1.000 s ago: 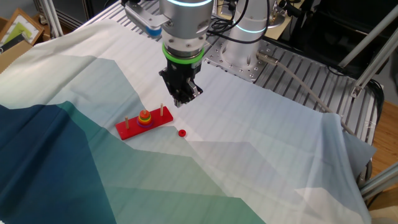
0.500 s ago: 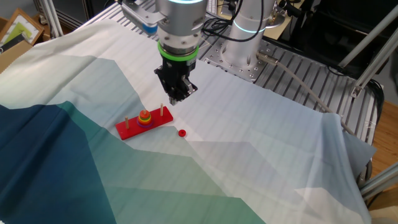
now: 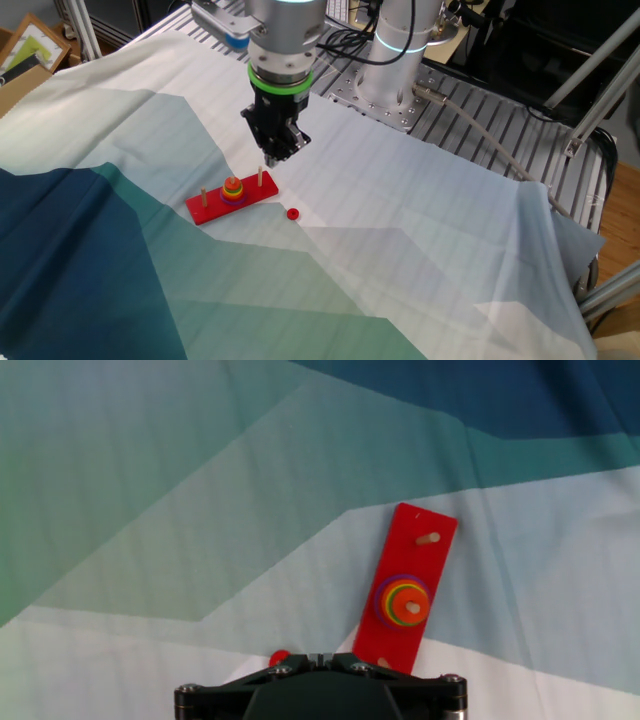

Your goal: Take out one Hanoi block and throw it aside

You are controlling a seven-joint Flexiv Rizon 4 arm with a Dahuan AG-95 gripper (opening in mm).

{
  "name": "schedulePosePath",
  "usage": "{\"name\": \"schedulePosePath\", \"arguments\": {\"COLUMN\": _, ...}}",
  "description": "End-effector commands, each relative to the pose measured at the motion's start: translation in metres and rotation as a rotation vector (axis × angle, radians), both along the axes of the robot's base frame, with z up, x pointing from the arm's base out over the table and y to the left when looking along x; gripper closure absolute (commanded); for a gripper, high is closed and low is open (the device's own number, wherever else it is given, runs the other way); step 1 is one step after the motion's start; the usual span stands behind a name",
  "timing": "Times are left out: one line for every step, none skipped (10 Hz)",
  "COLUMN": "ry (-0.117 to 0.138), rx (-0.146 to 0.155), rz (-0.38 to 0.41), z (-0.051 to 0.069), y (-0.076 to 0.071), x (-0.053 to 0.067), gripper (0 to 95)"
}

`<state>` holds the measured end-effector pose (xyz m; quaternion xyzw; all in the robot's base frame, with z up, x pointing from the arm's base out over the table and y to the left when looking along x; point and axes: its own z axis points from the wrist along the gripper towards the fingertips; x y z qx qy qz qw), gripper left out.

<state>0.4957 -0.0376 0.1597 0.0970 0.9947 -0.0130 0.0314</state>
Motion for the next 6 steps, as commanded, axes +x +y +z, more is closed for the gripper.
{"name": "schedulePosePath", "arguments": {"ry": -0.003, "rx": 0.002, "rz": 0.015, "z": 0.001, "y": -0.004, "x": 0.005, "gripper": 95.0}}
{"name": "schedulePosePath", "arguments": {"ry": -0.001, "rx": 0.001, "rz": 0.023, "z": 0.001, "y": -0.006, "x": 0.008, "gripper": 95.0}}
{"name": "schedulePosePath", "arguments": {"ry": -0.004, "rx": 0.001, "rz": 0.023, "z": 0.002, "y": -0.008, "x": 0.010, "gripper": 95.0}}
{"name": "schedulePosePath", "arguments": {"ry": -0.005, "rx": 0.000, "rz": 0.027, "z": 0.003, "y": -0.011, "x": 0.014, "gripper": 95.0}}
{"name": "schedulePosePath", "arguments": {"ry": 0.001, "rx": 0.012, "rz": 0.036, "z": 0.002, "y": -0.017, "x": 0.020, "gripper": 95.0}}
{"name": "schedulePosePath", "arguments": {"ry": 0.003, "rx": 0.018, "rz": 0.027, "z": 0.003, "y": -0.018, "x": 0.020, "gripper": 95.0}}
